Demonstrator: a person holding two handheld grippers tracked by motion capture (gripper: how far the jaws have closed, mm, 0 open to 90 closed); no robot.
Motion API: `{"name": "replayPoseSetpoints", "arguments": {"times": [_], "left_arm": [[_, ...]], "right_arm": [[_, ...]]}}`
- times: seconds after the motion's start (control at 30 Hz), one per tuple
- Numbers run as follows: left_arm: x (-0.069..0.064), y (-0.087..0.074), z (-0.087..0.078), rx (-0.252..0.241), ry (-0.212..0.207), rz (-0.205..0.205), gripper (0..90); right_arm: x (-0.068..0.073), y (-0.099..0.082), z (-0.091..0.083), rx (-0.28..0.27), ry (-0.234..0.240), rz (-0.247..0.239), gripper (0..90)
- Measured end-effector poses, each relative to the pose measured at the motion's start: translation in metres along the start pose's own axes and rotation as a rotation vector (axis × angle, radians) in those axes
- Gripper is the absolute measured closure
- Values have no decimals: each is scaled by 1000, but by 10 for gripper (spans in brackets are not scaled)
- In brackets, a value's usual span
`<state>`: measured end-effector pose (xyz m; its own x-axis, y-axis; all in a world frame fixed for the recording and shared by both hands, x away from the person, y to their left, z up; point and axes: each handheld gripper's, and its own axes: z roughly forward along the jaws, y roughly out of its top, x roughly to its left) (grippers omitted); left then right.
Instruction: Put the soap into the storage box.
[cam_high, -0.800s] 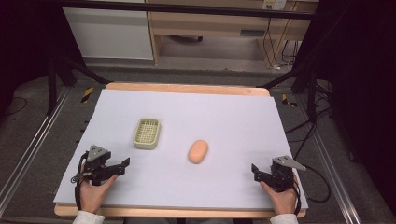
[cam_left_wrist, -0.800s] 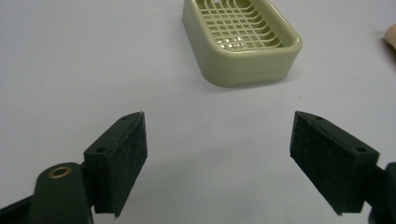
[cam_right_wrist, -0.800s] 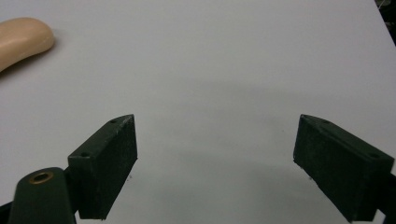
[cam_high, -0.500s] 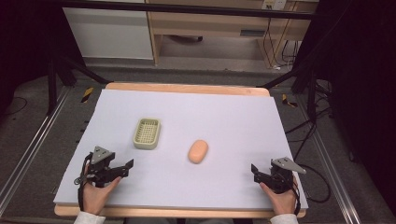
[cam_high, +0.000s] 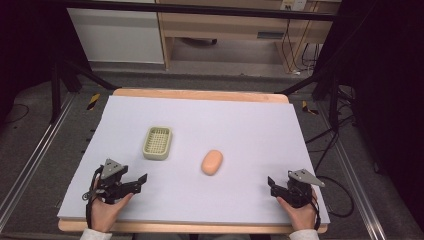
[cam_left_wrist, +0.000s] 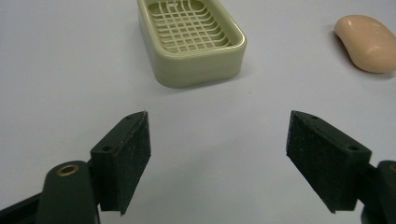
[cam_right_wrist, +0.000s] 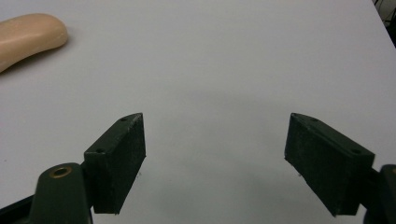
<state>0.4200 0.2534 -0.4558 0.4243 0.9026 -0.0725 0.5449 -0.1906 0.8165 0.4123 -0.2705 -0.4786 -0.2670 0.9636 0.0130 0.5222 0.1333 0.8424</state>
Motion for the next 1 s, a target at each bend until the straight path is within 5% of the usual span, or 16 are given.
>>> {"name": "replayPoseSetpoints", "arguments": {"times": [0.43, 1.0], "left_arm": [[-11, 9, 3, -5, -2, 20, 202], [-22, 45, 1, -45, -22, 52, 195]], "right_arm": [[6, 3, 0, 2, 26, -11, 199], [10, 23, -1, -27, 25, -27, 252]]}}
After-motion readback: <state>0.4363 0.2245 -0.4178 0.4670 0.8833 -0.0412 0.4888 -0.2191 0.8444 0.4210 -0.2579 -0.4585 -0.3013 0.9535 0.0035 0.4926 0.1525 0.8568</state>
